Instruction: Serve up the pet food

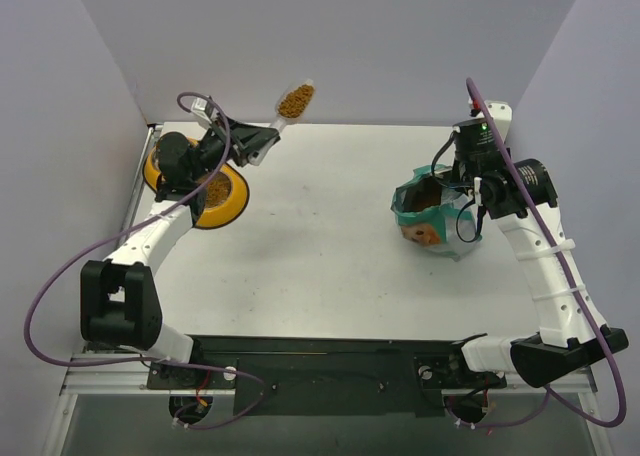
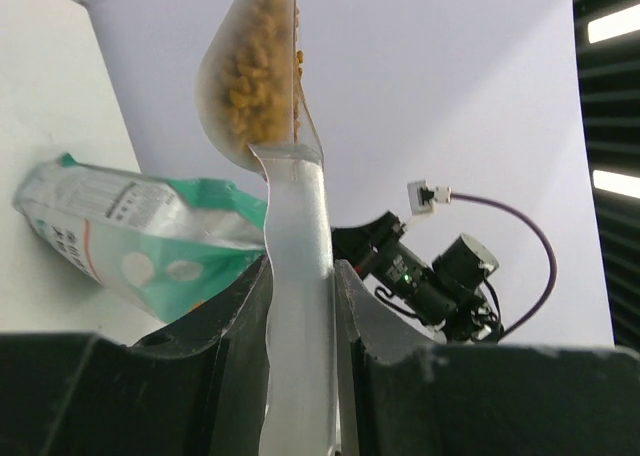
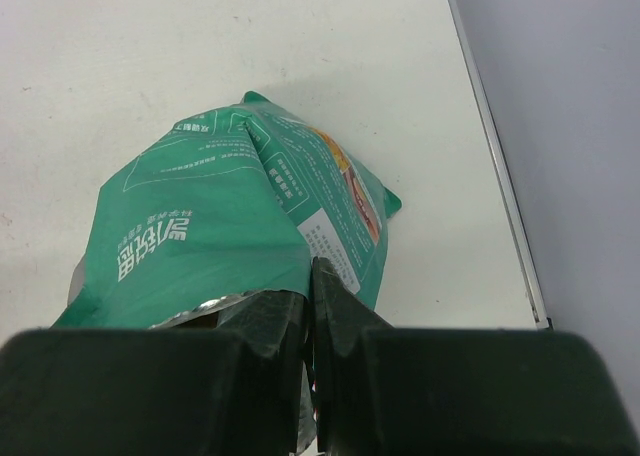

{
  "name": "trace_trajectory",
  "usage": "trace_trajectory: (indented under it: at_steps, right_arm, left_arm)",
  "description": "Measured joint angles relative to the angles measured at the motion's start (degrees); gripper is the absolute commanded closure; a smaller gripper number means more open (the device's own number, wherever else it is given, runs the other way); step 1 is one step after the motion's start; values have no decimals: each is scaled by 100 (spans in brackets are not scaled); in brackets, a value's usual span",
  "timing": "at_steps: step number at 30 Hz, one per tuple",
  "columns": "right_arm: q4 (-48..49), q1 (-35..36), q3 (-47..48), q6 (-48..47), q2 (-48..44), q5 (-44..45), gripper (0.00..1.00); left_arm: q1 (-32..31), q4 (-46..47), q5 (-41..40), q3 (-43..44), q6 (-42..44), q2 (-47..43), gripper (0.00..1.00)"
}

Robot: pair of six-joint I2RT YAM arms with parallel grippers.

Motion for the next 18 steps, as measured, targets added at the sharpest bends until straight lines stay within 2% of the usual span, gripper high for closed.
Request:
trace_trajectory:
  at_steps: [5, 18]
  right_arm:
    - [-4, 4, 0, 4, 0, -52, 100]
    - [-26, 35, 0, 24, 0, -107, 100]
  left_arm:
    - [807, 452, 31, -87, -216, 339, 100]
    - [2382, 1270, -232, -378, -568, 1403, 100]
